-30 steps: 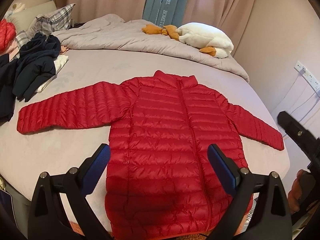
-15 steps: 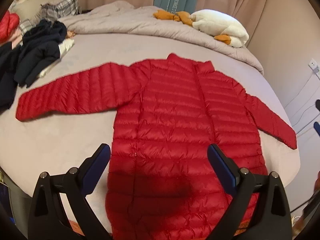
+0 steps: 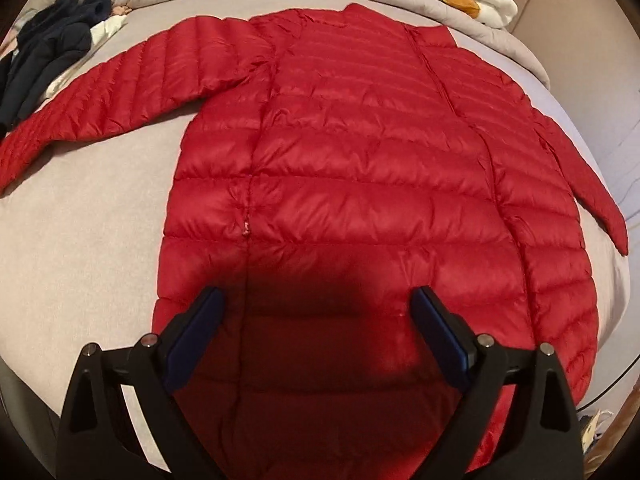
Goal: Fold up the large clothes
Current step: 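Grasp the cuff of the jacket sleeve with the right gripper and lift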
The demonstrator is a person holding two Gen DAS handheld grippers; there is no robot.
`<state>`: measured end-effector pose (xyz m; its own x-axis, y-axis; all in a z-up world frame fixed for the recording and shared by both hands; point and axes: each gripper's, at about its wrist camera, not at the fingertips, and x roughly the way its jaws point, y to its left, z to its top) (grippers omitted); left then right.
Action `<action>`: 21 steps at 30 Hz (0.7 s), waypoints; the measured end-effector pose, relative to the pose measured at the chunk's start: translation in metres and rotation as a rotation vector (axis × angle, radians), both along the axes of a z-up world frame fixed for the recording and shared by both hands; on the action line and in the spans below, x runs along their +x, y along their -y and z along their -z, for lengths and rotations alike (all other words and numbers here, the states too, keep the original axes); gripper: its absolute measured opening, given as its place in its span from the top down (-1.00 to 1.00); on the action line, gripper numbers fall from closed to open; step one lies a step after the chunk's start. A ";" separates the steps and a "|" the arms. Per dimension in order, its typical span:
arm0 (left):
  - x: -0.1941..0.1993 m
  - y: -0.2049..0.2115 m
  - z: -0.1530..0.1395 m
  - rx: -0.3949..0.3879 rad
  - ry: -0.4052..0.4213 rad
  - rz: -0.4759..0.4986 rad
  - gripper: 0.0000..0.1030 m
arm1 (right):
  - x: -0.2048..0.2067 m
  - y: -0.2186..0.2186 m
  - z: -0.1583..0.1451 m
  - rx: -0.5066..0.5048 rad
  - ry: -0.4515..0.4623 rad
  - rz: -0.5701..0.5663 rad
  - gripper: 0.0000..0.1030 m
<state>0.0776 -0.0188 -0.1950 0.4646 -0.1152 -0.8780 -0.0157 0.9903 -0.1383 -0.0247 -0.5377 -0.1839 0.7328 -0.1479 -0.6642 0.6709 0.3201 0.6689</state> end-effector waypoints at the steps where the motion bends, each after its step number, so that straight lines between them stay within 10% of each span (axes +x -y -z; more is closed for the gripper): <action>1: 0.000 0.000 -0.001 0.001 0.001 -0.001 -0.87 | 0.002 0.005 0.007 0.010 -0.027 0.015 -0.05; 17: 0.003 -0.007 0.005 -0.013 0.001 -0.008 -0.93 | 0.023 0.067 0.084 0.207 0.068 0.113 -0.05; 21: 0.006 -0.010 0.006 -0.027 -0.001 -0.014 -0.96 | 0.034 0.083 0.097 0.193 0.042 0.135 0.58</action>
